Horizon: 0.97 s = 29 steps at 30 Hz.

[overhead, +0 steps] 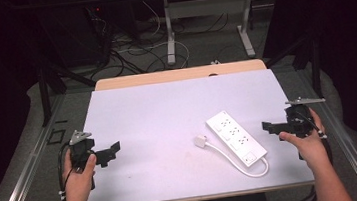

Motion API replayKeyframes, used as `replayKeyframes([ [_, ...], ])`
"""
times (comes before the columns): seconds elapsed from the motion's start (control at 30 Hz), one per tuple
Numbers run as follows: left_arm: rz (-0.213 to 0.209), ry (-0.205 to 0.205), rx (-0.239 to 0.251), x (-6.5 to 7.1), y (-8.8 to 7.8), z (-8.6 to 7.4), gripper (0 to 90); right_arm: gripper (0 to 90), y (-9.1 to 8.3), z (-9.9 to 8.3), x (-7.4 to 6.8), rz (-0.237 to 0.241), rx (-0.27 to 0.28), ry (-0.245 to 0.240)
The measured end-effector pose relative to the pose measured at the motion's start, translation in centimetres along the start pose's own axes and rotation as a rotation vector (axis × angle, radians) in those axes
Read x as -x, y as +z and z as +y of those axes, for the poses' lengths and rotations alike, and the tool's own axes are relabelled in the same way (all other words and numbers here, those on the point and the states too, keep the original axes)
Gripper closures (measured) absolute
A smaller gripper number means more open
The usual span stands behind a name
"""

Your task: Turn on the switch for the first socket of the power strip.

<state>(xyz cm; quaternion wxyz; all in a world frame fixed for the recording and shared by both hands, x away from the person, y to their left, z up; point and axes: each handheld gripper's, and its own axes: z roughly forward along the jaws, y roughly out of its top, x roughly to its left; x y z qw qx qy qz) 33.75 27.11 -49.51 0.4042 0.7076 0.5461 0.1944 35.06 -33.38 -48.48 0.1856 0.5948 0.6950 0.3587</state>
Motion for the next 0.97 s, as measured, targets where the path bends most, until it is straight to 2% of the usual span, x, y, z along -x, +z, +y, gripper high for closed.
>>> replayKeyframes([
  [0.4,0.005,-0.003,-0.018,-0.41,0.02,-0.12,0.3,0.1,0.34,-0.31,0.68,-0.013,-0.008,0.013],
  [0.6,0.004,-0.008,-0.009,-0.45,0.09,-0.16,0.3,0.0,0.38,-0.36,0.78,-0.015,-0.012,0.025],
  [0.97,0.006,-0.005,-0.013,-0.43,0.08,-0.15,0.3,0.1,0.34,-0.30,0.83,-0.015,-0.009,0.016],
])
